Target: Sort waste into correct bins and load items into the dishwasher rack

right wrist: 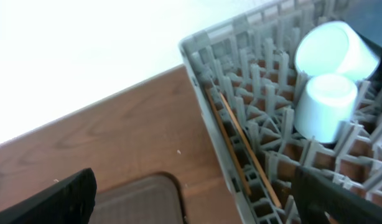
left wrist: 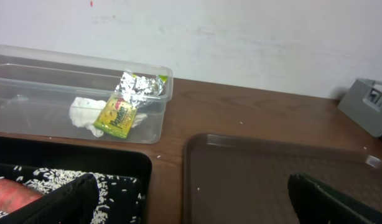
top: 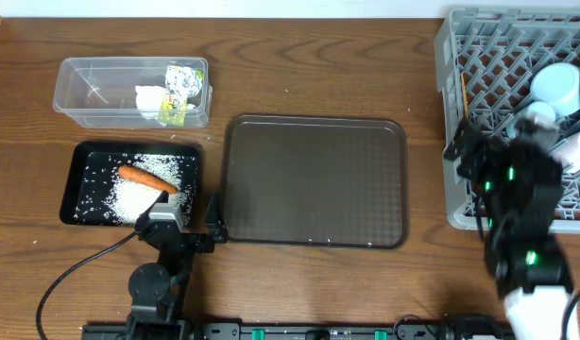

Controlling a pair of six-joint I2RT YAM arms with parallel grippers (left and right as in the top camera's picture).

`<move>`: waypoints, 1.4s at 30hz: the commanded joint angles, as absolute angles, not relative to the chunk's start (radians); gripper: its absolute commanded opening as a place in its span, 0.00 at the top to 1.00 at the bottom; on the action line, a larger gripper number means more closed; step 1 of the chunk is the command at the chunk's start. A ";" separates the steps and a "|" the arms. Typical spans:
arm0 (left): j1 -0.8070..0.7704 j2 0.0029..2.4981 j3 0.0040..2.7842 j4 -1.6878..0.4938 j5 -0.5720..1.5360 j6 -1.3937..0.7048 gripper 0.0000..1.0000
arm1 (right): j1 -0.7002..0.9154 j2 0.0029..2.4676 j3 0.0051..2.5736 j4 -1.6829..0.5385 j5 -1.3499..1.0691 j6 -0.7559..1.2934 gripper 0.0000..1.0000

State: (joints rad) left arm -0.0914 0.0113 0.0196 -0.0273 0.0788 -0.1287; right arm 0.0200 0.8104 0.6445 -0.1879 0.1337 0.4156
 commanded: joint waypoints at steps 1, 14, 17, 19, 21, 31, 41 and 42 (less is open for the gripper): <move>-0.085 0.005 0.004 -0.064 0.093 -0.112 0.00 | 0.014 0.677 0.499 -0.105 0.123 0.406 0.00; -0.085 0.005 0.004 -0.064 0.093 -0.112 0.00 | 0.014 0.298 0.049 0.236 0.126 0.406 0.01; -0.085 0.005 0.004 -0.064 0.093 -0.112 0.00 | 0.014 0.235 0.004 0.228 0.128 0.392 0.01; -0.085 0.005 0.004 -0.064 0.093 -0.112 0.00 | 0.014 0.211 0.006 0.205 0.122 0.353 0.01; -0.085 0.005 0.004 -0.064 0.093 -0.112 0.00 | 0.014 0.180 0.006 0.188 0.118 0.311 0.01; -0.085 0.005 0.004 -0.064 0.093 -0.112 0.00 | 0.014 0.007 0.006 -0.067 0.111 0.028 0.01; -0.085 0.005 0.004 -0.064 0.093 -0.112 0.00 | 0.014 0.005 0.006 -0.068 0.095 -0.091 0.01; -0.085 0.005 0.004 -0.064 0.093 -0.112 0.00 | 0.014 0.005 0.006 -0.068 0.089 -0.080 0.01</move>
State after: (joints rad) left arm -0.0914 0.0113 0.0196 -0.0277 0.0788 -0.1257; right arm 0.0200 0.0162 0.0071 -0.0605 0.1040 -0.0422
